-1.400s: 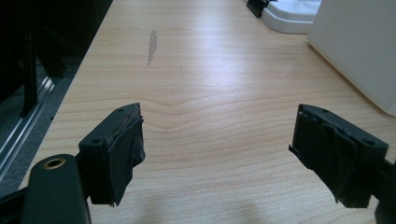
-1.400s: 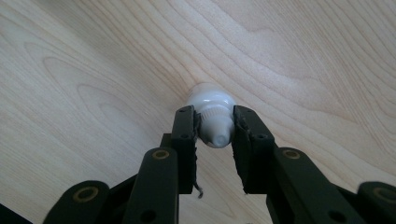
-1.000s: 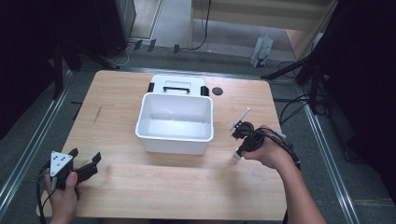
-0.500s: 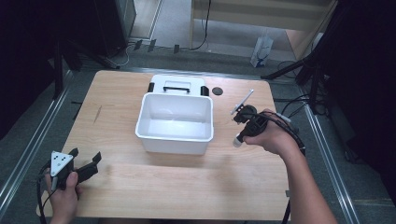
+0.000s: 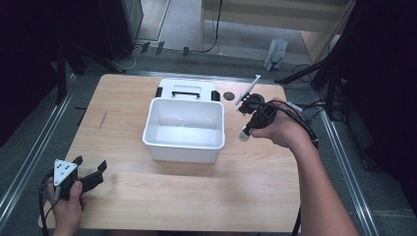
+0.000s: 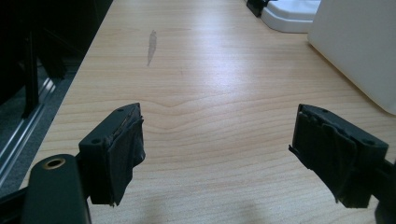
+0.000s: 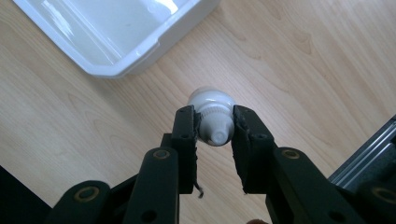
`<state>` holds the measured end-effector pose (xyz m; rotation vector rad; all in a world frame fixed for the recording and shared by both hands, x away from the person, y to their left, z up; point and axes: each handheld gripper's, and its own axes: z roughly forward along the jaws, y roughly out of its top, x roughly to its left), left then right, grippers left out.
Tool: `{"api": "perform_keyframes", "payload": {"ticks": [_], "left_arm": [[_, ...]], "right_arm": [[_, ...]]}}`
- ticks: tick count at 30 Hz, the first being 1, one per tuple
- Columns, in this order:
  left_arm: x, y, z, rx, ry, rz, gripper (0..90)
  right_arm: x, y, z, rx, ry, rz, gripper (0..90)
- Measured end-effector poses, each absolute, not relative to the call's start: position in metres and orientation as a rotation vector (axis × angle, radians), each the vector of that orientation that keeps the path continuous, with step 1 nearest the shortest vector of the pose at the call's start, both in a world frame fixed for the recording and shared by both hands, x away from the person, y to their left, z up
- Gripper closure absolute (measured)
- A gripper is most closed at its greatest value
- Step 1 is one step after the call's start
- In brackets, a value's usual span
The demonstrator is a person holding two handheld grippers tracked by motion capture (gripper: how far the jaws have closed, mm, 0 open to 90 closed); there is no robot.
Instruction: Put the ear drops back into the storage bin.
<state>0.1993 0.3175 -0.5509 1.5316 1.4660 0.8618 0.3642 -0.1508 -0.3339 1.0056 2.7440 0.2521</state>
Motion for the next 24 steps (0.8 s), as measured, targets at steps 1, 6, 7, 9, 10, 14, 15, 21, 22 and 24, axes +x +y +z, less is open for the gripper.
{"api": "perform_keyframes", "payload": {"ticks": [1,6,7,9,10,14,15,21,22,24], "left_arm": [[0.199,0.317,-0.551,1.532,1.466,0.863,17.4],[0.199,0.317,-0.551,1.531,1.463,0.861,17.4],[0.2,0.317,-0.551,1.532,1.465,0.862,17.4],[0.2,0.317,-0.551,1.533,1.463,0.864,17.5],[0.2,0.317,-0.551,1.533,1.463,0.865,17.5],[0.199,0.317,-0.551,1.532,1.464,0.865,17.4],[0.199,0.317,-0.551,1.533,1.463,0.866,17.4],[0.199,0.317,-0.551,1.533,1.463,0.863,17.4],[0.199,0.317,-0.551,1.533,1.463,0.863,17.4],[0.2,0.317,-0.551,1.535,1.463,0.862,17.5]], "right_arm": [[0.365,-0.146,-0.328,0.995,2.744,0.249,72.1],[0.366,-0.136,-0.317,0.968,2.751,0.248,72.1],[0.366,-0.133,-0.314,0.949,2.751,0.253,72.1],[0.366,-0.127,-0.31,0.934,2.753,0.254,72.1],[0.366,-0.124,-0.308,0.928,2.755,0.259,72.1],[0.365,-0.111,-0.304,0.885,2.762,0.27,72.1],[0.365,-0.108,-0.303,0.879,2.763,0.271,72.1],[0.367,-0.09,-0.308,0.821,2.772,0.275,72.0],[0.367,-0.088,-0.31,0.8,2.776,0.274,72.0],[0.369,-0.083,-0.313,0.778,2.779,0.274,72.0]]}}
